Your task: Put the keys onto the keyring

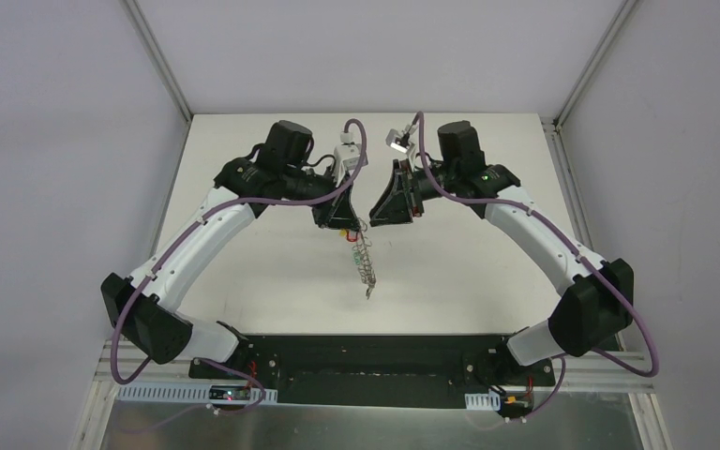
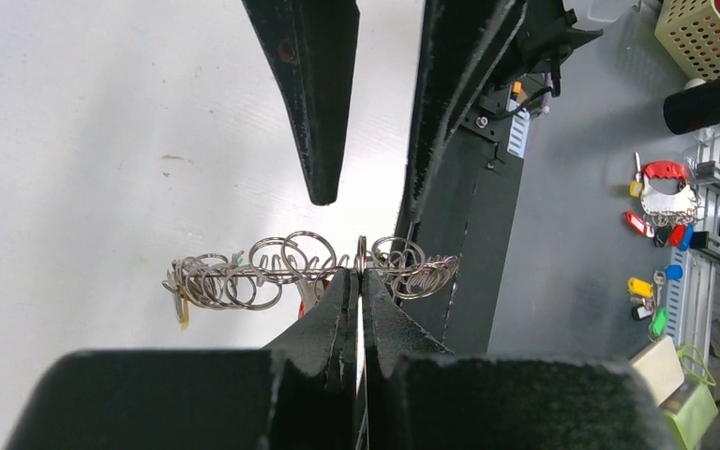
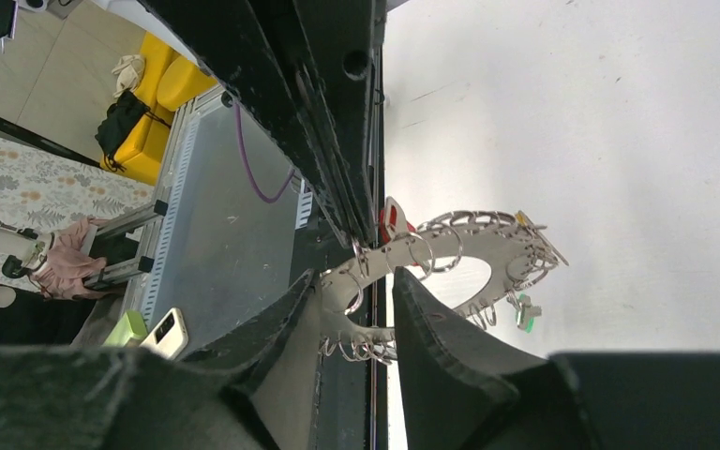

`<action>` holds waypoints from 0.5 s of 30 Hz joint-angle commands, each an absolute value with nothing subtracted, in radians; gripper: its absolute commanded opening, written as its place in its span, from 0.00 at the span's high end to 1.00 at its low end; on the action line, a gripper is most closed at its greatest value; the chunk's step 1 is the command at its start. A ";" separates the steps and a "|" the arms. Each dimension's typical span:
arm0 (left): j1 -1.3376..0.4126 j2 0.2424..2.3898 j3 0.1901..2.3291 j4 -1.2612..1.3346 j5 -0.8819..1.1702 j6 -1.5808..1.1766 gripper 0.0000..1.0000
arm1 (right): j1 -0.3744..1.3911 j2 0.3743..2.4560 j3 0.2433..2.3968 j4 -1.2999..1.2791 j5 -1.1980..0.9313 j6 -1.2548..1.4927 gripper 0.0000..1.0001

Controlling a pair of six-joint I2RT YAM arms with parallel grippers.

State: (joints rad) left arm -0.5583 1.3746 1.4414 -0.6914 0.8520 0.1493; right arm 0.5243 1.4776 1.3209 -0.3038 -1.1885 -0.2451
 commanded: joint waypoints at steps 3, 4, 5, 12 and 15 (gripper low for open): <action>-0.575 1.376 1.469 -0.663 0.900 0.114 1.00 | 0.565 1.459 1.368 -0.312 -1.172 -0.268 0.59; -0.576 1.378 1.466 -0.658 0.906 0.103 1.00 | 0.570 1.463 1.368 -0.312 -1.173 -0.268 0.59; -0.577 1.379 1.464 -0.655 0.911 0.094 1.00 | 0.576 1.465 1.370 -0.312 -1.172 -0.268 0.59; -0.577 1.378 1.462 -0.647 0.918 0.075 1.00 | 0.588 1.479 1.367 -0.317 -1.176 -0.272 0.69; -0.577 1.379 1.460 -0.646 0.920 0.074 1.00 | 0.589 1.484 1.370 -0.315 -1.183 -0.272 0.79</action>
